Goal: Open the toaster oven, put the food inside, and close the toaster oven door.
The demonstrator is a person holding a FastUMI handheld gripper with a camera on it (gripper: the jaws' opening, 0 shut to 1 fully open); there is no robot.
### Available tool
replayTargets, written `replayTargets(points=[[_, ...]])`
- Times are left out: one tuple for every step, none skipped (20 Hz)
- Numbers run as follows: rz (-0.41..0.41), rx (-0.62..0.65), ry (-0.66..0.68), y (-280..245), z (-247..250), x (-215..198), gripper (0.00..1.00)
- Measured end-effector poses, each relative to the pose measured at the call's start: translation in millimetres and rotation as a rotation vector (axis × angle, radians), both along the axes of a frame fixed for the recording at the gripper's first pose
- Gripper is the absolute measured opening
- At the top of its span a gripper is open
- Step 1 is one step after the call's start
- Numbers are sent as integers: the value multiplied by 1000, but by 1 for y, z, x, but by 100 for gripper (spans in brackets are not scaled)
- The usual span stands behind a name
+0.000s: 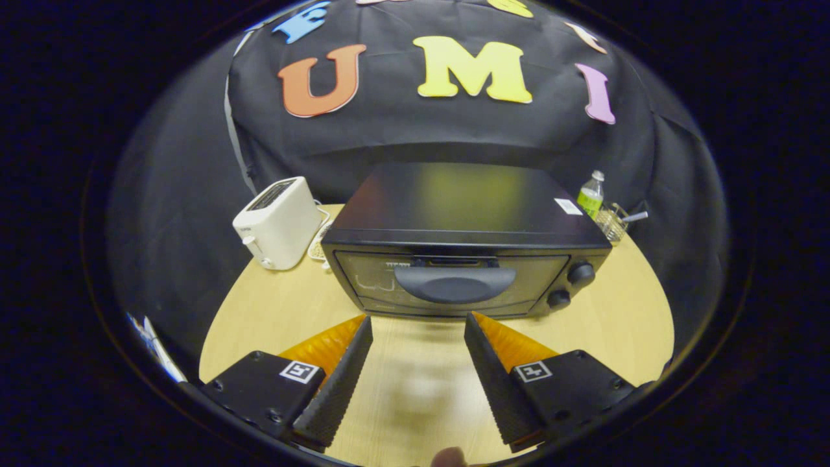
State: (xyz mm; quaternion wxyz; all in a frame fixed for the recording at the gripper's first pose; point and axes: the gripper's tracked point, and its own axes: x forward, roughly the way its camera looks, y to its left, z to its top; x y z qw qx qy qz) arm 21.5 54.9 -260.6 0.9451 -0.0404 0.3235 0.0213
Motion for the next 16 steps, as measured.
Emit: replayTargets(points=[[5, 3, -4, 4, 4, 1, 94], [11, 13, -10, 7, 7, 1, 94], [17, 19, -19, 10, 10, 0, 94], [34, 22, -28, 17, 13, -1, 94], [58, 22, -34, 27, 16, -5, 94], [80, 15, -46, 35, 21, -11, 94], [98, 7, -81, 41, 32, -13, 94], [113, 5, -132, 49, 48, -14, 94], [116, 4, -188, 56, 67, -17, 94], [109, 11, -239, 60, 87, -21, 94], [106, 21, -282, 63, 107, -25, 94], [101, 29, -315, 65, 125, -28, 94], [94, 39, -341, 64, 141, -33, 94], [82, 56, -362, 64, 155, -38, 94], [67, 74, -381, 62, 167, -45, 94], [55, 86, -390, 61, 177, -53, 94]])
